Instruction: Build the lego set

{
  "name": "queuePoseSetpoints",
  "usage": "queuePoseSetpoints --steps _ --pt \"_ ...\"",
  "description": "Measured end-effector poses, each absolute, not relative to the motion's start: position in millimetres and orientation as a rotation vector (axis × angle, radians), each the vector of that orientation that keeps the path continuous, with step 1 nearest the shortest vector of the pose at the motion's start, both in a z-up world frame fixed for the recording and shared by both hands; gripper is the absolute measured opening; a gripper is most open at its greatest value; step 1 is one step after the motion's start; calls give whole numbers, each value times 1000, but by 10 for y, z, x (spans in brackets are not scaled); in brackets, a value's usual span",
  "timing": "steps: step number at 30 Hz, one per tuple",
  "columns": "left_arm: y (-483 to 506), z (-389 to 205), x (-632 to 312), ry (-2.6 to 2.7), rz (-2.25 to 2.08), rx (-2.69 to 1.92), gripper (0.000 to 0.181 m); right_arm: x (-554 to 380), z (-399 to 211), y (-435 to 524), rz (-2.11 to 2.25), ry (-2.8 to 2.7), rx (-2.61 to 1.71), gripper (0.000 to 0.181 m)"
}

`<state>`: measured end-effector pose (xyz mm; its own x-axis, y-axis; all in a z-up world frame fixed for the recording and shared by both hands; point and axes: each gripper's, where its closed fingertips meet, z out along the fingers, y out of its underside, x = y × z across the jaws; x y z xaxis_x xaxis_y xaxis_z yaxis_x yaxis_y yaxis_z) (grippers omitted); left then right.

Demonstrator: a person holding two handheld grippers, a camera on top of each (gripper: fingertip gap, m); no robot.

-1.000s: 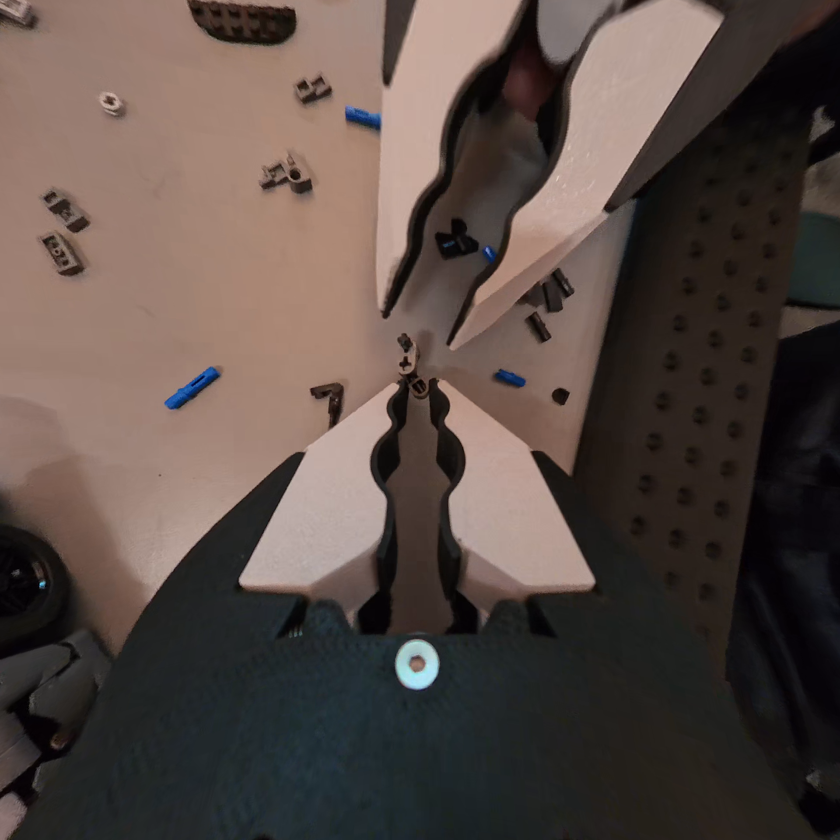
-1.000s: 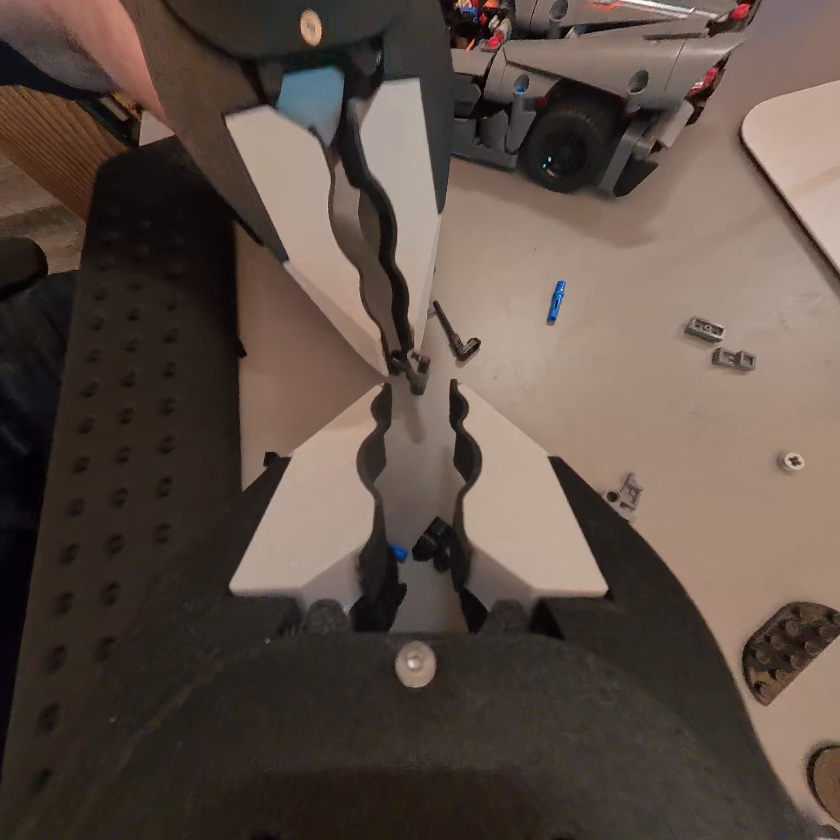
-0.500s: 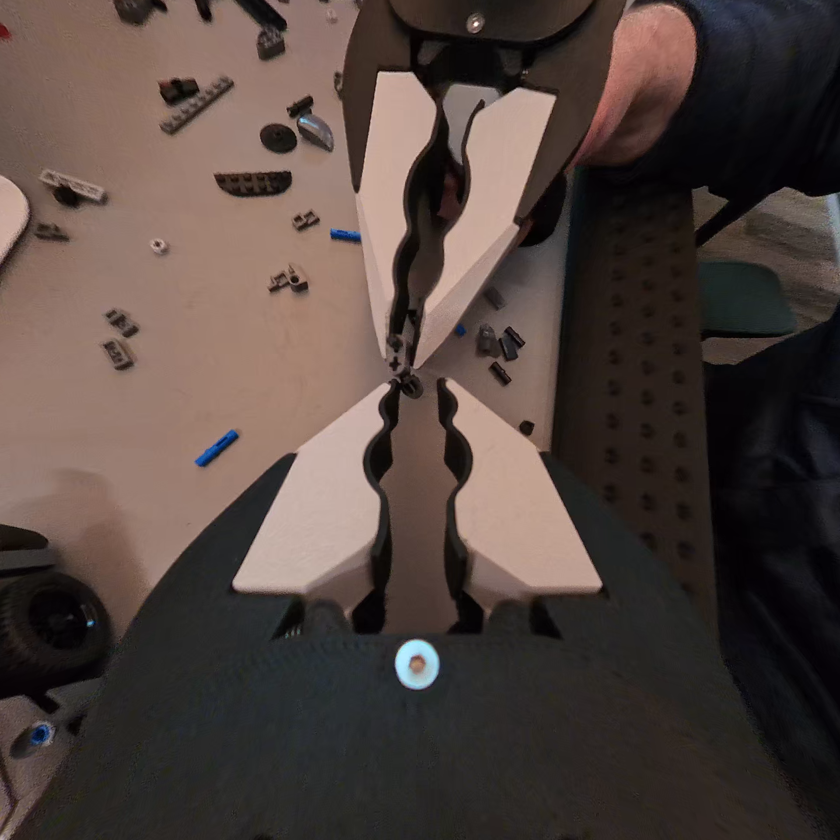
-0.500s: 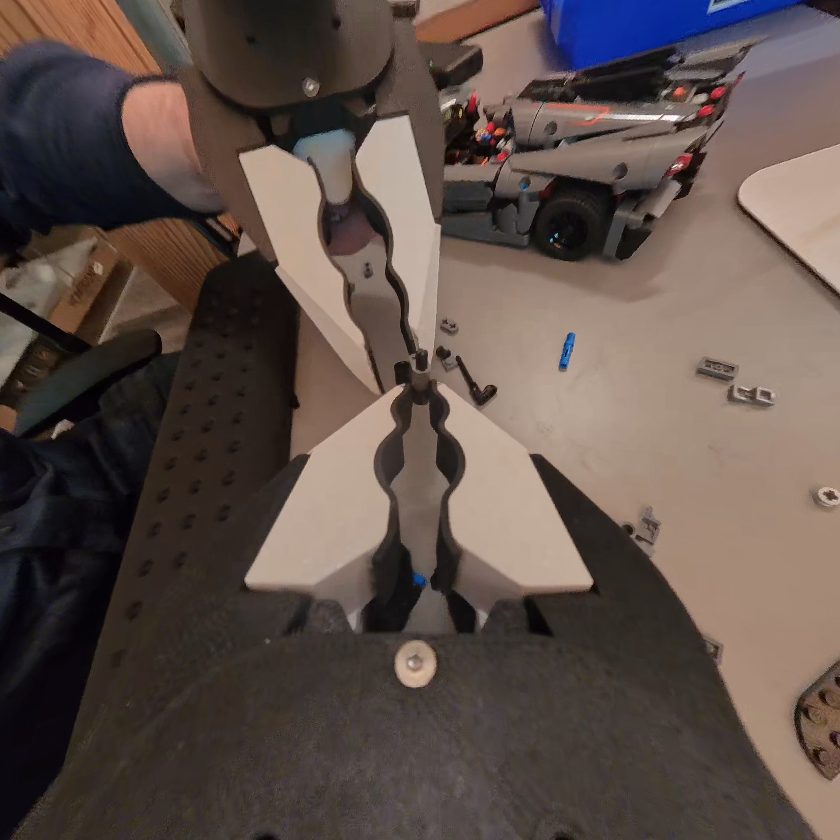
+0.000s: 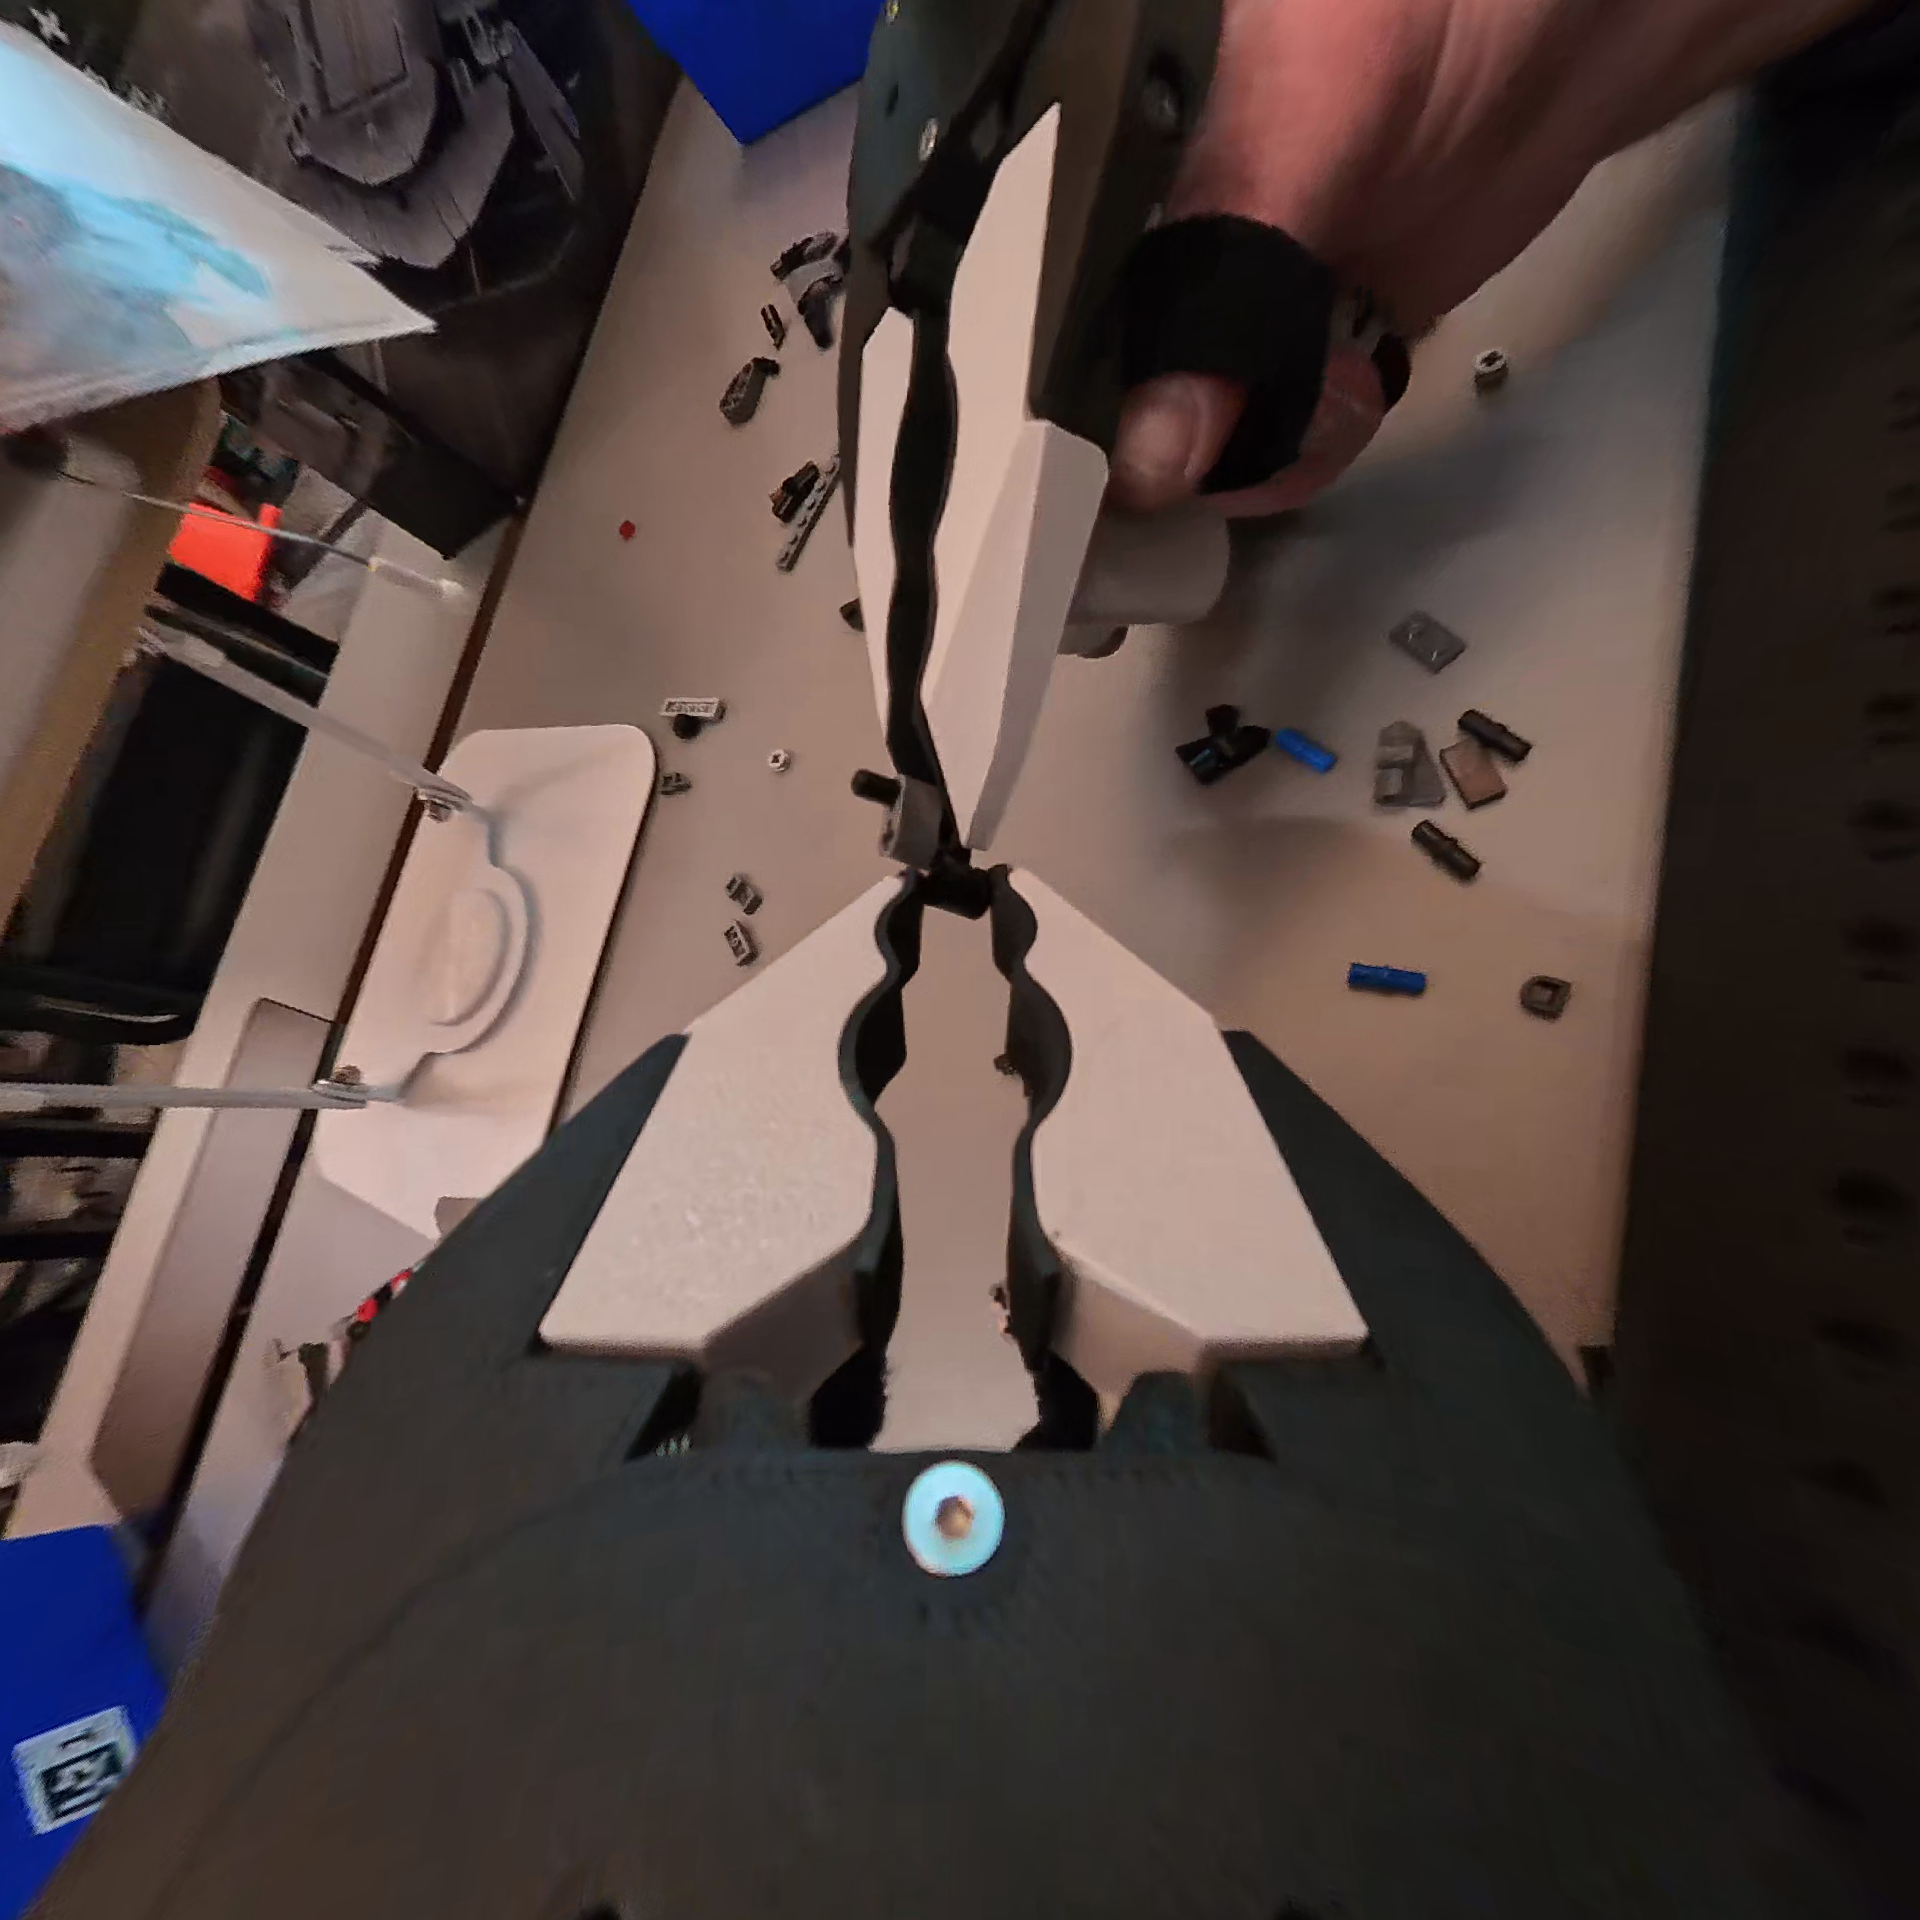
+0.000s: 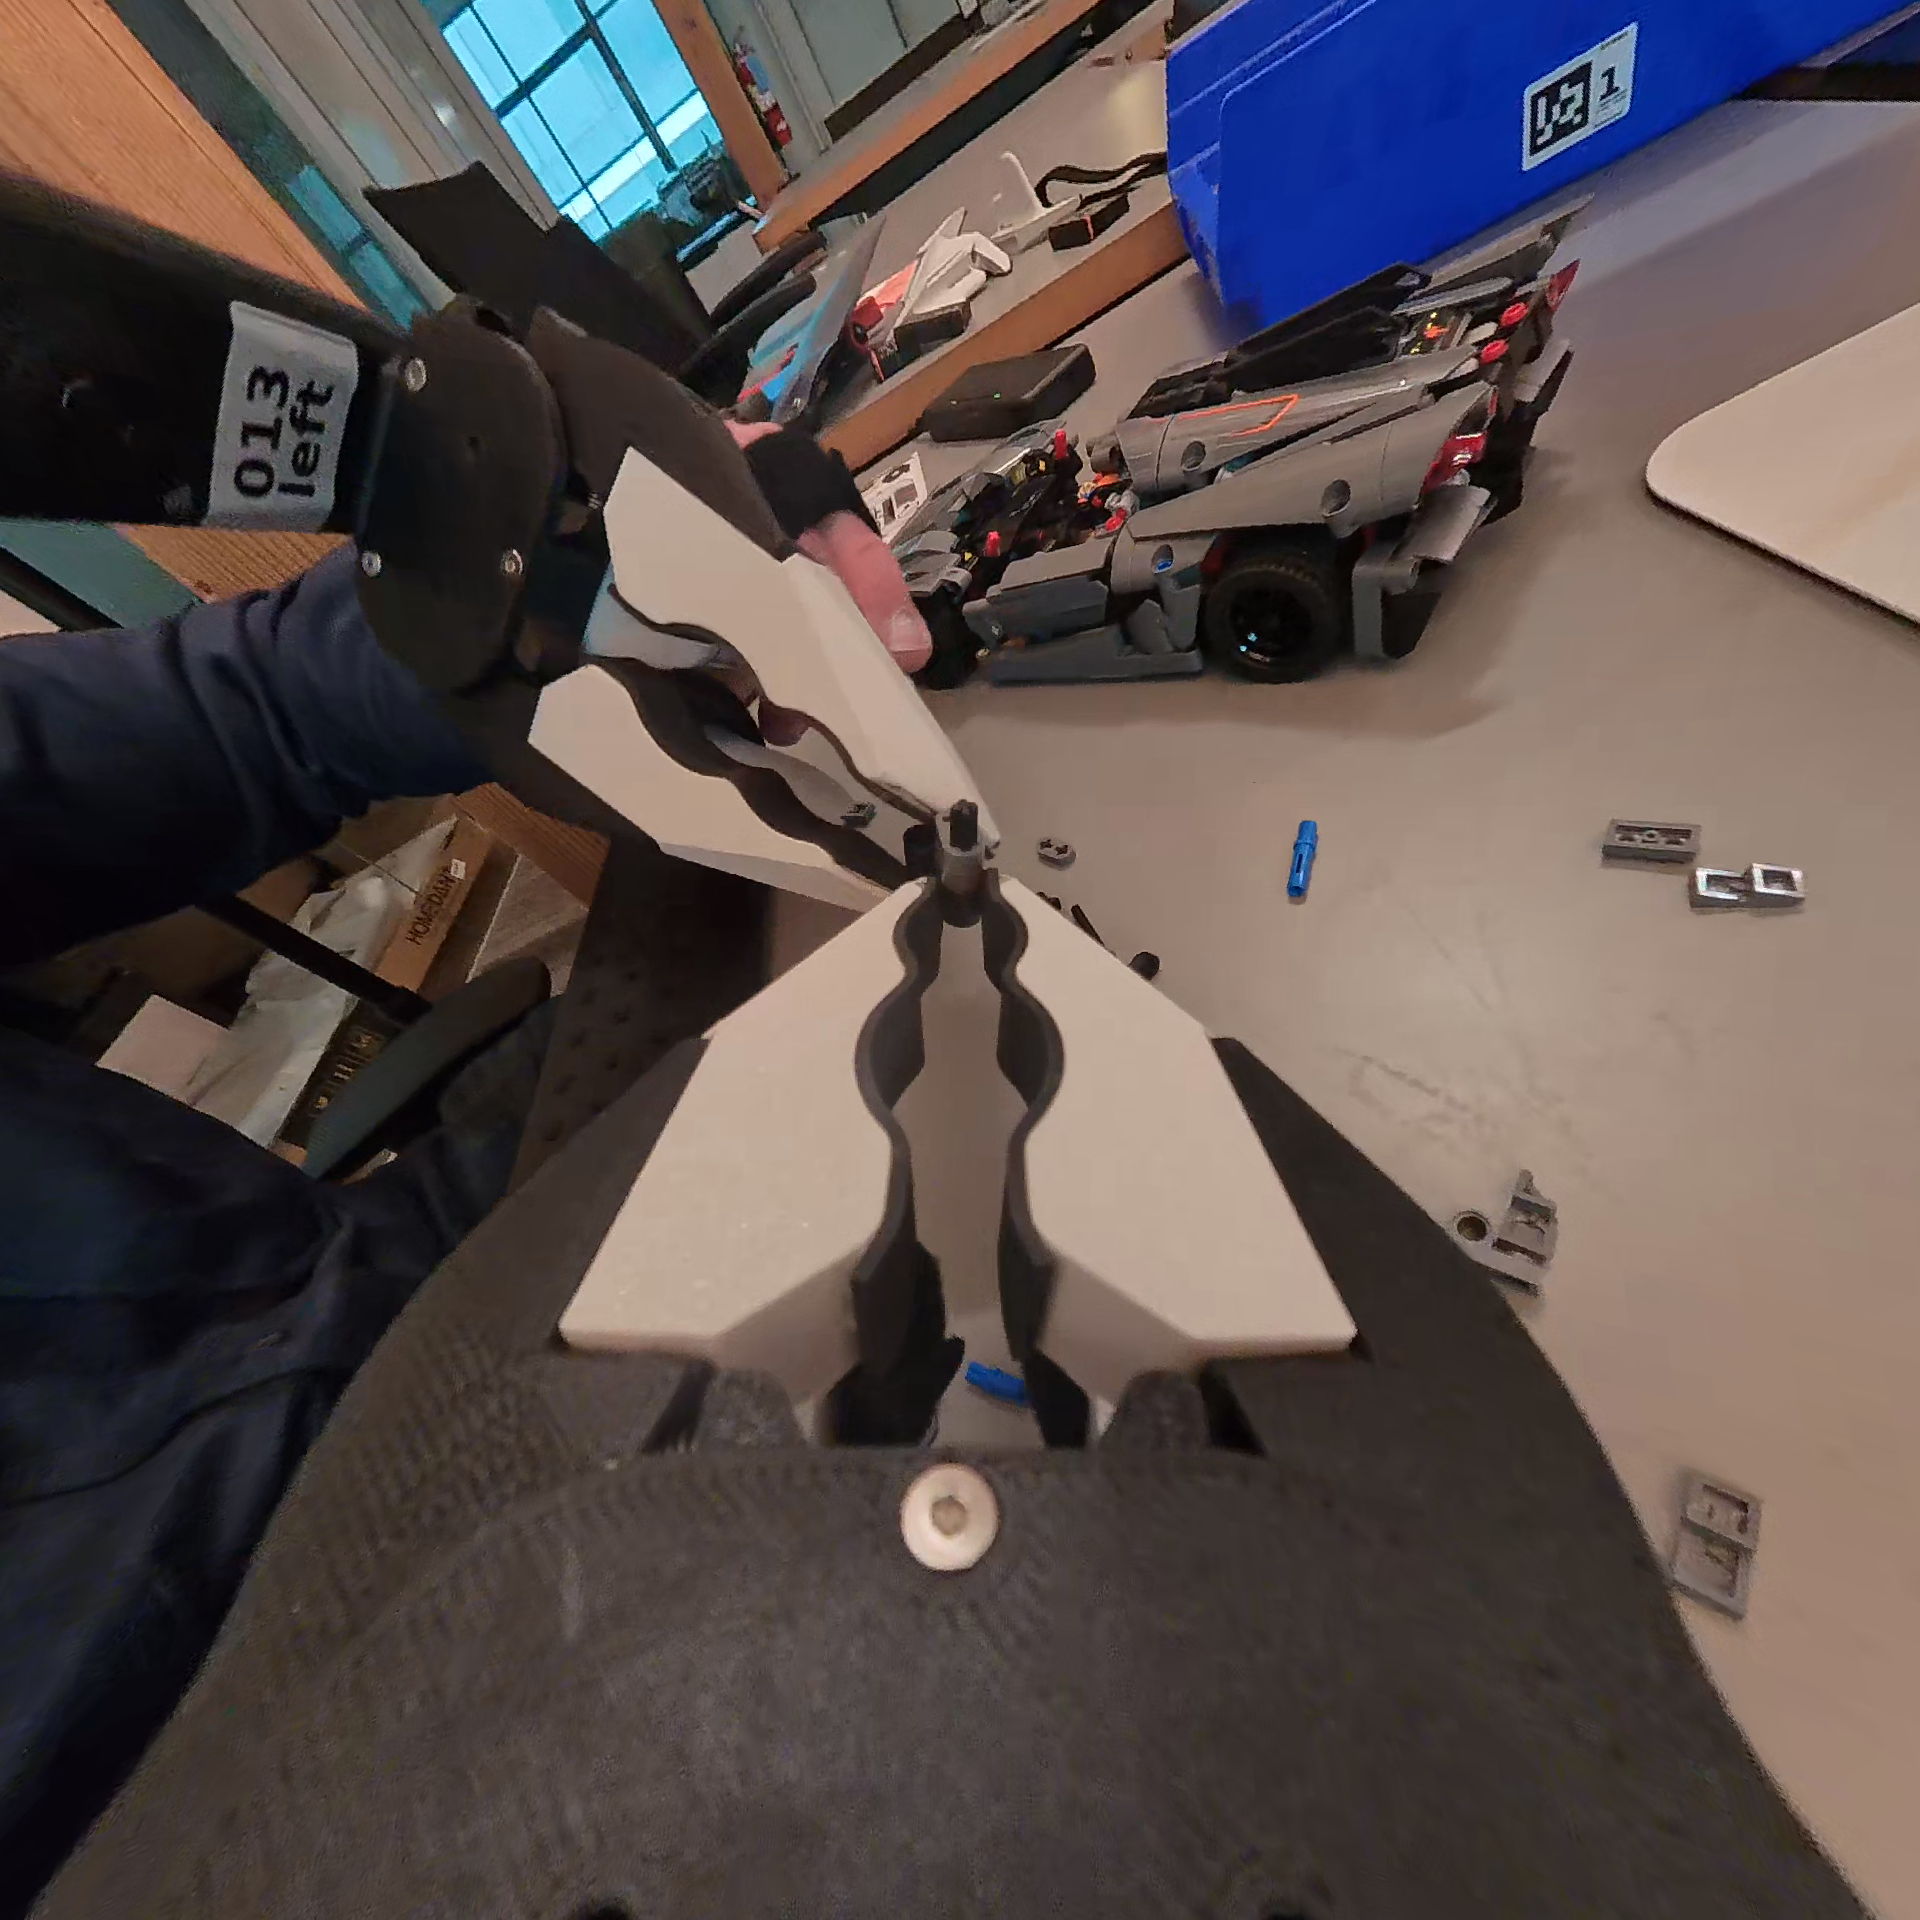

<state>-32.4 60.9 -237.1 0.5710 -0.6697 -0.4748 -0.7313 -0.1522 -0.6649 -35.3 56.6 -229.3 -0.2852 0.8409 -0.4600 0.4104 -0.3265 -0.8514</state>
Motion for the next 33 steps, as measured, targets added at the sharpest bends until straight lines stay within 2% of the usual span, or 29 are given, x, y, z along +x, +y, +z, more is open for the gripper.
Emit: queuePoseSetpoints --steps 3,6,16,19,24,28,33 --pt "617 -2379 -344 1159 133 -1865 10 -362 -2307 566 1611 -1557 -1594 5" --pt "619 -2391 -377 1155 112 -1890 11 -371 -2293 588 1563 -1561 -1564 12" --pt "512 -2356 -631 1171 -127 -2084 11 -374 -2236 614 1421 -1594 -1452 14" --pt "468 -2193 -915 1169 -104 -2135 11 -374 -2237 601 1405 -1606 -1442 15" --pt "368 -1889 -1914 1076 149 -2290 10 -385 -2262 557 1370 -1643 -1415 17" --pt "154 -1754 -2561 883 39 -2342 10 -388 -2275 549 1353 -1657 -1402 16" --pt "-51 -2091 -3137 700 -91 -2451 10 -388 -2286 556 1339 -1666 -1391 15"
